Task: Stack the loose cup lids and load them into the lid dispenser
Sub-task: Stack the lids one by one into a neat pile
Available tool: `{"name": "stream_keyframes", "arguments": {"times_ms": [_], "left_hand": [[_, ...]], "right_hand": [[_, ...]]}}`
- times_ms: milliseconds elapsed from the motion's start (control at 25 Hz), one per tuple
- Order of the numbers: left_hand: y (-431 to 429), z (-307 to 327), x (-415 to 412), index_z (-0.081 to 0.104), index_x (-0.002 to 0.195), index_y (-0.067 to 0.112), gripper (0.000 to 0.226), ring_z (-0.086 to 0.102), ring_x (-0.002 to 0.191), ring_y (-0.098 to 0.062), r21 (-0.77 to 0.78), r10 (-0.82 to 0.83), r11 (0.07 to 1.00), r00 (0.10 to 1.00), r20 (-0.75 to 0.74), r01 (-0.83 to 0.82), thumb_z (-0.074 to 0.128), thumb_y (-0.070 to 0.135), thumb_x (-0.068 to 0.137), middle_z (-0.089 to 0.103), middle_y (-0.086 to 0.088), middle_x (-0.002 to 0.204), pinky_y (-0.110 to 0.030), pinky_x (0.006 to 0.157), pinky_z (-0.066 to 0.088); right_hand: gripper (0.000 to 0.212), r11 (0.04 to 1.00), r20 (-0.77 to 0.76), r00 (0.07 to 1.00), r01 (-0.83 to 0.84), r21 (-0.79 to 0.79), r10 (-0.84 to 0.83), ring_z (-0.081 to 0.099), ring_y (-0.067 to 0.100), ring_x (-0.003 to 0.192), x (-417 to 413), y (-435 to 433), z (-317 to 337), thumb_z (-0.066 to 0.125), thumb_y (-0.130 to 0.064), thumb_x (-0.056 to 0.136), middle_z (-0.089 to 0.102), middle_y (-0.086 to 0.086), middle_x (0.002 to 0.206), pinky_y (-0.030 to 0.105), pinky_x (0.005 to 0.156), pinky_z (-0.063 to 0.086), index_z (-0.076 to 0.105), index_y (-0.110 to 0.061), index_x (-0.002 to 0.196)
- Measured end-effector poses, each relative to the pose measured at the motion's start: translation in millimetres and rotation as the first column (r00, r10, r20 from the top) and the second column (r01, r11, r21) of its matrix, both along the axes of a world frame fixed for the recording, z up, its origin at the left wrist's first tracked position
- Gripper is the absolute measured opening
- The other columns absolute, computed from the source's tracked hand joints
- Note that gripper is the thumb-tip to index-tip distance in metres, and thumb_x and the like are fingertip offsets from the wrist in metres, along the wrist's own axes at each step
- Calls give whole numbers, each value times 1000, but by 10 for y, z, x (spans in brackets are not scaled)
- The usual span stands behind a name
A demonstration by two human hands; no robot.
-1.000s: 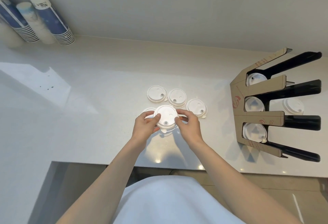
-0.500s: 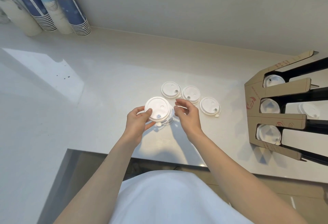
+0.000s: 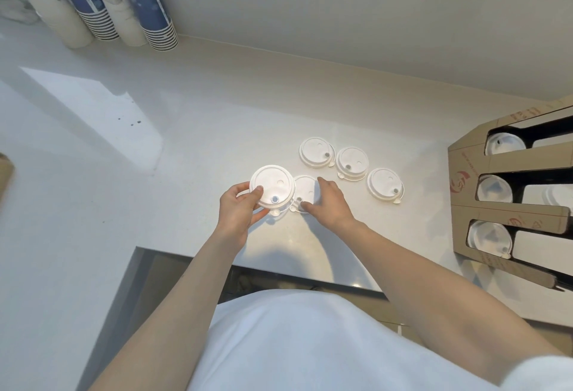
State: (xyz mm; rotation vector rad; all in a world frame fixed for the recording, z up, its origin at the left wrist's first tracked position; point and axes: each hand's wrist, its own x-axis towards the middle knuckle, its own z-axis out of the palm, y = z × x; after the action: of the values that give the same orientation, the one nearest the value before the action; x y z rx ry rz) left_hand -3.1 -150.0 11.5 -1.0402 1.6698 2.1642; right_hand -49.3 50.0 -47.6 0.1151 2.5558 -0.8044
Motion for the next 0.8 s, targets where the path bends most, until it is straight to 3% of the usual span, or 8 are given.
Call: {"name": "stream_keyframes", "arguments": {"times_ms": [160,320,480,560,640,800], "left_hand": [[-76,-9,24,56,128,6,34,67,110,-28,3,8,1000,1000,8,-8,65,9,96,63,-17,128,-27,69,63],[-115,-23,48,55,129,3,34,66,101,-25,10,11,1000,999,31,-11,64,8,96,61,-22,131,-31,74,62],[-156,-26,32,56,129,4,33,65,92,-19,13,11,1000,1000,29,-11,63,7,97,59,-23,132,-28,71,63],[-165,-20,11,55,129,5,33,66,95,-20,7,17,1000,1000,25,-17,64,8,97,59,-22,133,-27,70,62],[-181,-12,-13,55,129,5,34,65,98,-23,10,29,1000,999,25,-29,64,8,96,59,-22,133,-29,71,62],[-191,-9,-68,56,128,6,34,63,103,-25,28,44,999,999,14,-44,65,8,96,59,-22,135,-31,74,61]], "right_hand": [[71,992,-5,998,-64,110,64,39,30,133,-49,-101,-74,71,-44,84,41,8,142,41,93,43,39,-14,139],[75,980,-52,994,-83,181,94,40,30,133,-60,-114,-123,72,-47,83,38,4,148,43,93,44,37,-15,142],[59,970,-115,986,-95,222,123,47,32,123,-63,-110,-141,68,-47,85,48,5,140,42,86,44,47,-12,127],[57,987,-142,987,-59,149,80,49,32,120,-32,-85,-151,68,-46,85,52,6,136,40,88,43,49,-10,125],[63,999,-155,987,25,-44,-32,47,30,126,31,-45,-114,71,-44,84,52,6,138,35,94,40,49,-10,131],[77,934,-199,963,104,-341,-180,44,19,137,169,46,78,78,-43,80,48,0,148,37,111,39,46,-15,144]]}}
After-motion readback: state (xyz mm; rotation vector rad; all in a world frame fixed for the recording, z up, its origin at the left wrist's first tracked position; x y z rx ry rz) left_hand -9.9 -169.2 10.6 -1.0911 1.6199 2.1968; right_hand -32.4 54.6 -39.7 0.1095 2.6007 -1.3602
